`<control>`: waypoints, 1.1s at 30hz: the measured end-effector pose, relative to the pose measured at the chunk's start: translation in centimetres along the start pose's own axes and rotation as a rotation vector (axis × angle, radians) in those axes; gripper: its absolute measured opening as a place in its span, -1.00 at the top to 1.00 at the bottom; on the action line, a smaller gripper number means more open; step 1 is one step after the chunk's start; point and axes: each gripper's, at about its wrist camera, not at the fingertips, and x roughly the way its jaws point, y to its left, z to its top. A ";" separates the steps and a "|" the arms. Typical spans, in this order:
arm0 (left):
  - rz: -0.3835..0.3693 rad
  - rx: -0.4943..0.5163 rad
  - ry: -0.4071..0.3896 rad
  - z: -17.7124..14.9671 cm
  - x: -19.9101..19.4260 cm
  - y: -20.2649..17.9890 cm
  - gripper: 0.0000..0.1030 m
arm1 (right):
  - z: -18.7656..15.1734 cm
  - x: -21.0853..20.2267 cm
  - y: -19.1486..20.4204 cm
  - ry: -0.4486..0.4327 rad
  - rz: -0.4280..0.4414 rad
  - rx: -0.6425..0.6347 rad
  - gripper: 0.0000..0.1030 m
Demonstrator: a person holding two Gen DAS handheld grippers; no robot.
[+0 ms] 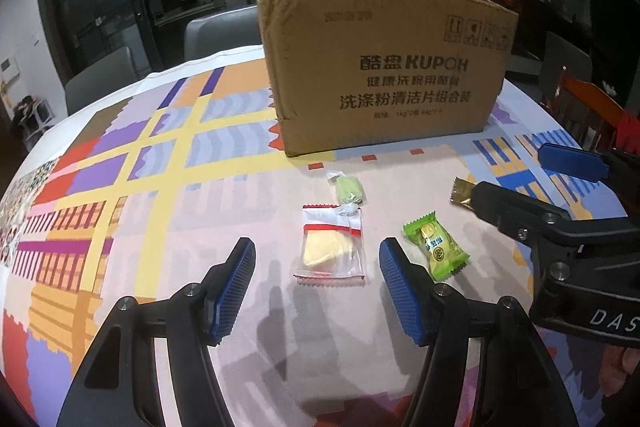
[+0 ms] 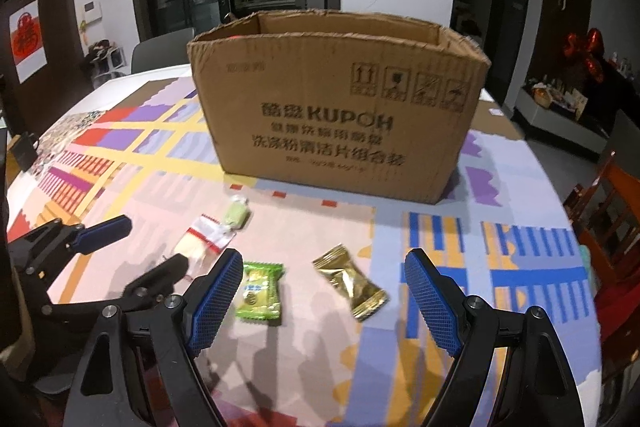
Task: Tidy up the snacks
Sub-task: 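Grasp the clear cake pouch with the left gripper while the right gripper grasps the green candy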
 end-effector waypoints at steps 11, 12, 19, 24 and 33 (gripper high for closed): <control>-0.046 0.036 0.020 -0.2 1.7 0.3 -0.21 | -0.2 2.7 1.2 0.100 0.049 0.012 -0.29; -0.047 0.037 0.021 -0.2 1.8 0.3 -0.20 | -0.2 3.0 1.3 0.111 0.051 0.013 -0.28; -0.063 0.049 0.038 -0.3 2.6 0.1 -0.12 | -0.3 4.4 1.8 0.168 0.075 0.023 -0.17; -0.066 0.046 0.055 -0.5 3.4 0.3 0.00 | -0.3 5.5 2.2 0.213 0.091 0.027 -0.07; -0.074 0.057 0.059 -0.4 3.9 0.1 0.01 | -0.2 7.2 2.8 0.275 0.100 0.034 0.15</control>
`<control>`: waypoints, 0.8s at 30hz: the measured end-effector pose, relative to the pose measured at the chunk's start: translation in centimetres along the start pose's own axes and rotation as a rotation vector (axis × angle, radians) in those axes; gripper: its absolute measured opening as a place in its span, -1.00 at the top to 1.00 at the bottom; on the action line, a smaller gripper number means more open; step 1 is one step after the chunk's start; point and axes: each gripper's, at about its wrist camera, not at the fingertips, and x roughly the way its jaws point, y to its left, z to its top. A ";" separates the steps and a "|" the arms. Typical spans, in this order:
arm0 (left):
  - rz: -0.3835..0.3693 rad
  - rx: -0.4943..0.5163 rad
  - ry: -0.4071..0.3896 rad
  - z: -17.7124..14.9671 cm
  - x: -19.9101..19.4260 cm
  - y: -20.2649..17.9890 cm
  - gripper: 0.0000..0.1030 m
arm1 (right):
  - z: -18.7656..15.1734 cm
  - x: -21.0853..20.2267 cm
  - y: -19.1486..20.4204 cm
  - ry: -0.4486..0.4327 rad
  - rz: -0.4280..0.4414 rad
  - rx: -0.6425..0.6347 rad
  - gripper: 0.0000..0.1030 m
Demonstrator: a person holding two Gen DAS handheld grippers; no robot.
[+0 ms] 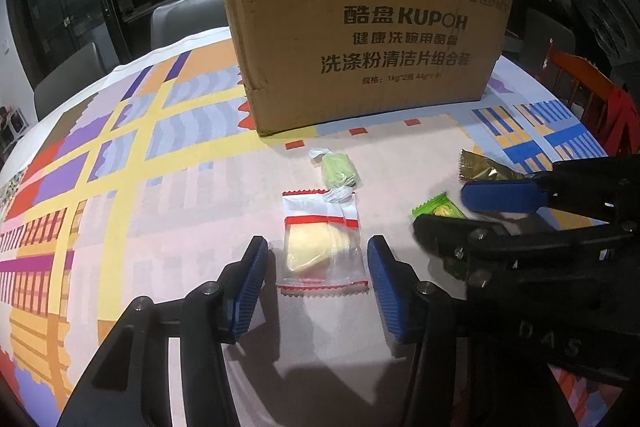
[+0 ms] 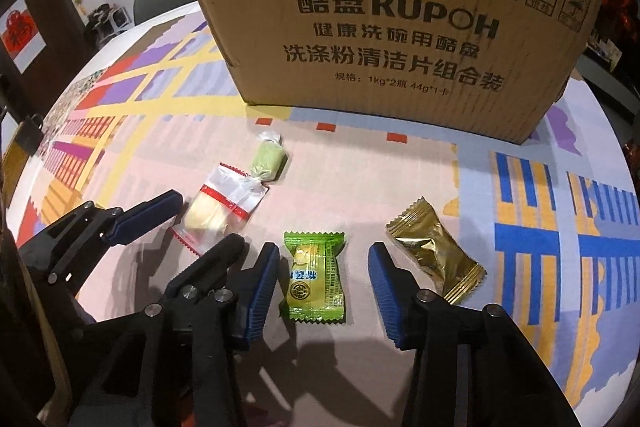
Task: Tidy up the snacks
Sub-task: 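Grasp the clear cake pouch with the left gripper while the right gripper grasps the green candy, then carry the cake pouch and green candy over the cardboard box with both grippers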
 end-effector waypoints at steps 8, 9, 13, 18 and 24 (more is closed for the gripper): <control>-0.005 -0.024 0.006 0.1 -0.1 -0.1 0.26 | 0.2 0.0 -0.5 -0.007 0.017 0.011 0.54; -0.002 -0.027 0.006 0.1 -0.1 0.0 0.26 | 0.1 0.0 -0.5 -0.010 0.017 0.011 0.54; 0.011 -0.046 0.008 0.1 -0.2 0.3 0.28 | 0.2 -0.4 -0.5 -0.029 0.008 0.005 0.54; 0.019 -0.054 0.004 0.1 -0.9 0.4 0.28 | 0.1 -1.3 -1.0 -0.042 0.013 0.007 0.54; 0.031 -0.058 -0.013 0.3 -2.3 0.6 0.28 | 0.1 -2.4 -1.4 -0.062 0.019 0.011 0.54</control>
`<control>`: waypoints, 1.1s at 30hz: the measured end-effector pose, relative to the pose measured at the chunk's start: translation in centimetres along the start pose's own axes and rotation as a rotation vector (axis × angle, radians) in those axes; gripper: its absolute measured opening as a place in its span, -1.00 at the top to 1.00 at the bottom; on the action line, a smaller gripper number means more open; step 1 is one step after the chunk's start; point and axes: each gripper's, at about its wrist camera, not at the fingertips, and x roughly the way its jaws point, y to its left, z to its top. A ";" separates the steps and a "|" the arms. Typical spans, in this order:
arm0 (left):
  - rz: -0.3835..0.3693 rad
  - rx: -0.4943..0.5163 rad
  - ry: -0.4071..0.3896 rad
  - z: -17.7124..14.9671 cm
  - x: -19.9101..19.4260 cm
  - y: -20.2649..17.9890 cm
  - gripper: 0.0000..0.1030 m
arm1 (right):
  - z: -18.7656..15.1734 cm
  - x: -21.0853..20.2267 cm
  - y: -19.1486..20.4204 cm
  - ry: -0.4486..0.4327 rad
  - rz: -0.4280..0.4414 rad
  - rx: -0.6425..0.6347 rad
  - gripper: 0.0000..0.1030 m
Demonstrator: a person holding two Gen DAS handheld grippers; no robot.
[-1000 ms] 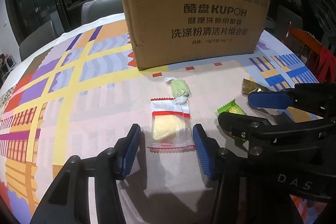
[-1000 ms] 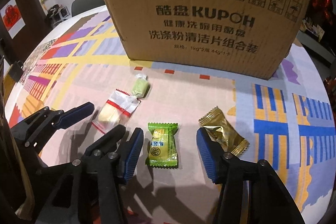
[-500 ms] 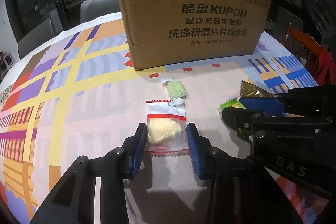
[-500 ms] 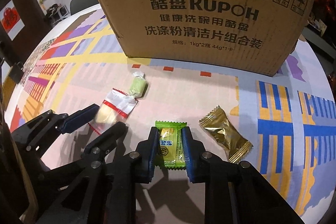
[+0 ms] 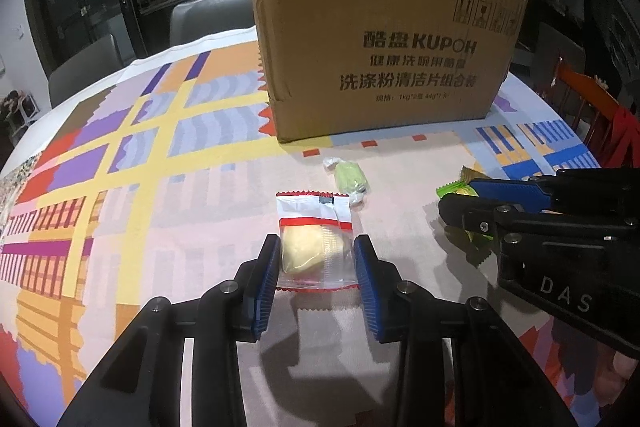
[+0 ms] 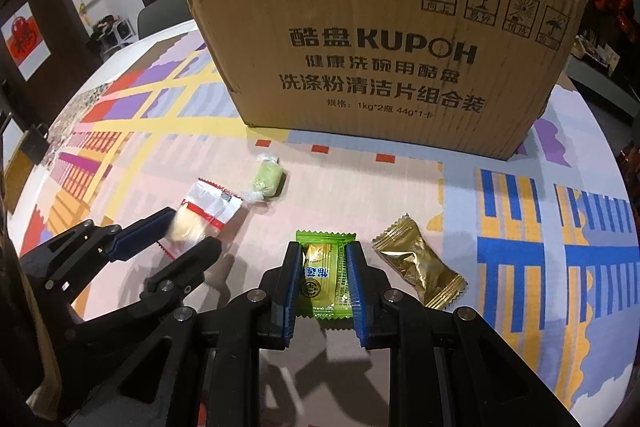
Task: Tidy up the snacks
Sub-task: 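Carry the cake pouch and green candy over the cardboard box with both grippers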
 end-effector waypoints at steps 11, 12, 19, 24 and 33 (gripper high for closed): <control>0.028 -0.001 -0.039 1.2 -2.6 -0.3 0.28 | 0.1 -2.8 -0.3 -0.057 0.003 0.010 0.54; 0.031 -0.003 -0.044 1.3 -2.9 -0.3 0.28 | 0.2 -3.0 -0.3 -0.061 0.003 0.010 0.54; 0.045 -0.004 -0.078 2.5 -4.7 -0.8 0.28 | 0.9 -5.3 -0.6 -0.101 0.004 0.008 0.54; 0.047 0.003 -0.095 3.4 -5.6 -1.4 0.28 | 1.0 -6.4 -0.9 -0.122 0.004 0.013 0.54; 0.047 0.005 -0.128 5.0 -7.1 -2.4 0.28 | 1.8 -8.4 -1.6 -0.162 -0.002 0.025 0.54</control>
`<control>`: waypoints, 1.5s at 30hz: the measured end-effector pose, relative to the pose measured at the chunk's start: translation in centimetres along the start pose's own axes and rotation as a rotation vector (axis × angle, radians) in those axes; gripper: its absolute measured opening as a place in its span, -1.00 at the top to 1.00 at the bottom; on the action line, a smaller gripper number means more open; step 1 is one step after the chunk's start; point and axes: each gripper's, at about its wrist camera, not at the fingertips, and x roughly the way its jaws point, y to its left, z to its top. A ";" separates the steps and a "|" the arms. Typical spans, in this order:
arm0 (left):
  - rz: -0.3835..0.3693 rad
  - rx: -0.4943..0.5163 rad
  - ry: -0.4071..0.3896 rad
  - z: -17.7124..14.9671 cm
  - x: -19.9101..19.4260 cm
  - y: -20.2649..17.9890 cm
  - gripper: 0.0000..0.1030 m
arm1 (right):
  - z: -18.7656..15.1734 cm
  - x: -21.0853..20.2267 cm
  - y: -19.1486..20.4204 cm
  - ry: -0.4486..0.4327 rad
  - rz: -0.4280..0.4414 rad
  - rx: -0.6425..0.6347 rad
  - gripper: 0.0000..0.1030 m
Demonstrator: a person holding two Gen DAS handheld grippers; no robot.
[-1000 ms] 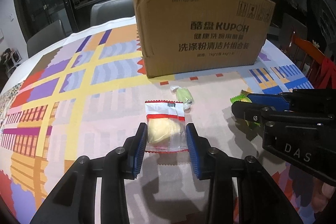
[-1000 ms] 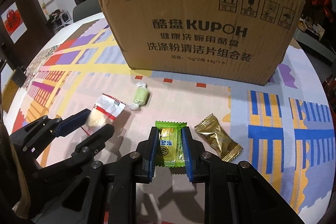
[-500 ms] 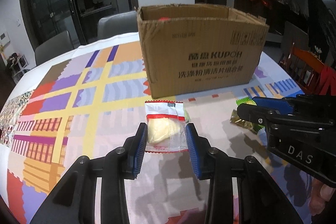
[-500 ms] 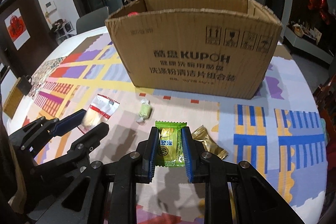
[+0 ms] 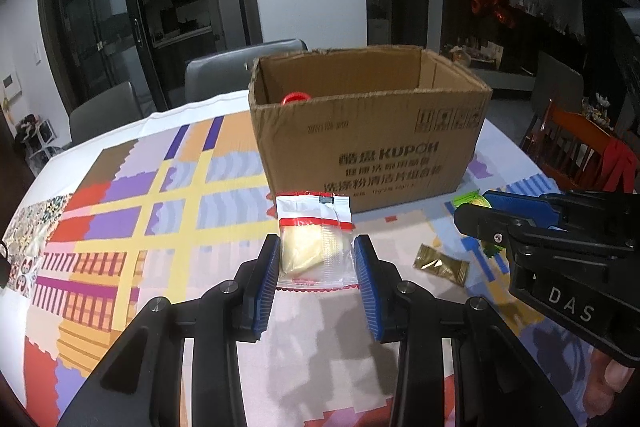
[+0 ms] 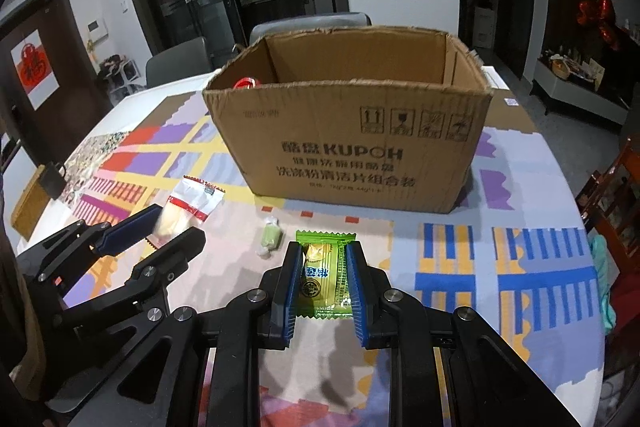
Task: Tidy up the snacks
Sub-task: 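Carry the cake pouch and green candy over the cardboard box with both grippers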
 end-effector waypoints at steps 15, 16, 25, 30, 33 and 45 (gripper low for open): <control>-0.012 0.007 -0.048 2.9 -1.4 -0.9 0.28 | 2.0 -2.4 -1.6 -0.060 -0.021 0.014 0.54; -0.013 0.006 -0.050 3.1 -1.4 -0.9 0.28 | 2.2 -2.6 -1.7 -0.064 -0.023 0.014 0.54; -0.016 -0.002 -0.078 5.0 -1.9 -1.1 0.28 | 3.5 -3.6 -2.4 -0.097 -0.033 0.017 0.54; -0.017 -0.001 -0.096 6.2 -2.0 -1.3 0.28 | 4.5 -4.3 -2.7 -0.119 -0.038 0.019 0.54; -0.018 -0.002 -0.106 7.0 -2.0 -1.3 0.28 | 5.0 -4.7 -3.0 -0.132 -0.042 0.021 0.54; -0.021 -0.010 -0.134 9.8 -1.2 -1.3 0.28 | 7.9 -5.1 -3.8 -0.171 -0.054 0.016 0.54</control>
